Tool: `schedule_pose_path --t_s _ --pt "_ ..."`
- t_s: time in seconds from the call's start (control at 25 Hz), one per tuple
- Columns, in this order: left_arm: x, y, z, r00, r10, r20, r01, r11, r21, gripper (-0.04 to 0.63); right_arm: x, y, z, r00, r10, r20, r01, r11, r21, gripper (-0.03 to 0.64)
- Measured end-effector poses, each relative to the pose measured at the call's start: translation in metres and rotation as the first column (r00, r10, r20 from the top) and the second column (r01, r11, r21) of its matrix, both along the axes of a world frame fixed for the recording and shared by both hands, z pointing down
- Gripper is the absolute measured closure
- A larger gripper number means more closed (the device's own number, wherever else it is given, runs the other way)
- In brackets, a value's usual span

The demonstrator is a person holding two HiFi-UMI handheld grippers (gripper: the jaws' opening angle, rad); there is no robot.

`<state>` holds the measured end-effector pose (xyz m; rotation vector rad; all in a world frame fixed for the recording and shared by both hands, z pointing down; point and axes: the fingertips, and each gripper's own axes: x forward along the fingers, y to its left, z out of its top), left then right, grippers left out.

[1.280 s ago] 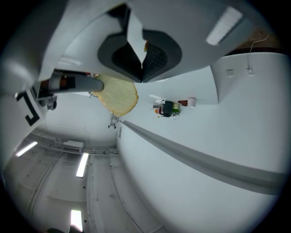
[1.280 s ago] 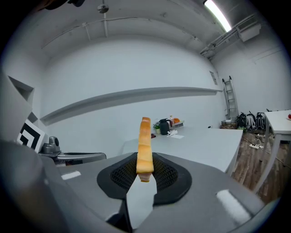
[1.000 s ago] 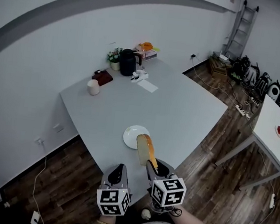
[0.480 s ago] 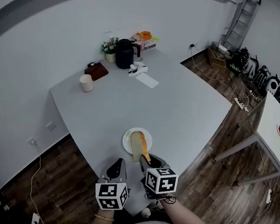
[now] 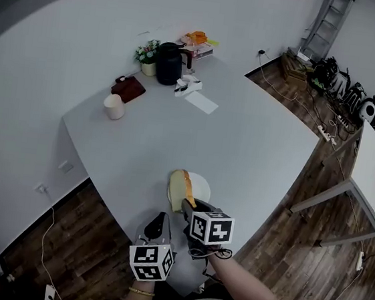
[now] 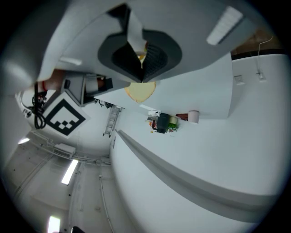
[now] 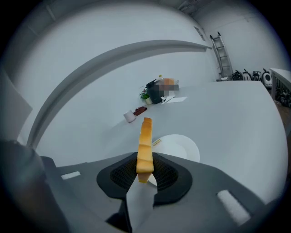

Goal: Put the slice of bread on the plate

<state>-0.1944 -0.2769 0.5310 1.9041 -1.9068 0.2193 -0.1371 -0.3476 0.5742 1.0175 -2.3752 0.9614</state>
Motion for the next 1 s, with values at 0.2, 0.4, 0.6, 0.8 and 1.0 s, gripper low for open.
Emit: schedule_pose_path --t_s 0.2,0.4,0.6,0.8,1.0 --pt "-0.006 -0.008 0.001 1.0 -0.003 -0.013 0.003 1.0 0.005 0.588 0.001 -0.009 0.006 0.999 0.024 -0.022 -0.025 0.999 -0.03 0.516" --pt "-0.005 -0.01 0.002 1.0 0.001 -0.021 -0.001 1.0 0.008 0.588 0.014 -0.013 0.011 0.995 0.054 -0.089 -0.053 0.998 0.015 0.485" --pt "0.001 -0.009 0.002 0.999 0.014 -0.034 -0.014 1.0 0.008 0.588 0.029 -0.015 0.009 0.974 0.079 -0.213 -0.05 0.99 0.135 0.405" --pt "0.008 -0.012 -0.004 0.999 0.031 -0.035 -0.03 0.999 0.022 0.588 0.034 -0.013 -0.004 0.974 0.094 -0.206 -0.055 0.98 0.189 0.391" --pt "0.013 -0.008 -0.01 0.999 0.035 -0.035 -0.034 0.999 0.033 0.588 0.037 0.0 -0.017 0.982 0.078 -0.172 -0.042 0.978 0.204 0.398"
